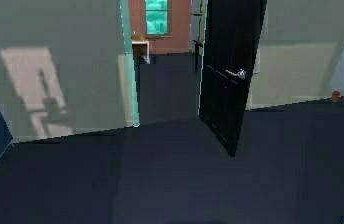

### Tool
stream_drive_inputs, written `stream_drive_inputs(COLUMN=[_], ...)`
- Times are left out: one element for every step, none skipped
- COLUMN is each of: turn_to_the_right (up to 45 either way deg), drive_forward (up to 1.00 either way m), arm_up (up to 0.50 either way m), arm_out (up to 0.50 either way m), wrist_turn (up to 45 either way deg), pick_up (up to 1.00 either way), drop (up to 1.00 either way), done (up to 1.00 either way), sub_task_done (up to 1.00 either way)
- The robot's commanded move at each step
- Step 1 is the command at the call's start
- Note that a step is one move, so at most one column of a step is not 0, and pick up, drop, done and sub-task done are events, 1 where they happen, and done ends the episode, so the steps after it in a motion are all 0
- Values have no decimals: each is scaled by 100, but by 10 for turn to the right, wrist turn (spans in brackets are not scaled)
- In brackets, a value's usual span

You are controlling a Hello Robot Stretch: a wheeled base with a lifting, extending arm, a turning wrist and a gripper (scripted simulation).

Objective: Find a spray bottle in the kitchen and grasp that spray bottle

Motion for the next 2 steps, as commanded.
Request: stream_drive_inputs(turn_to_the_right=[0,-30], drive_forward=[100,0], arm_up=[0,0], arm_out=[0,0], wrist_turn=[0,0], pick_up=[0,0], drop=[0,0], done=[0,0], sub_task_done=[0,0])
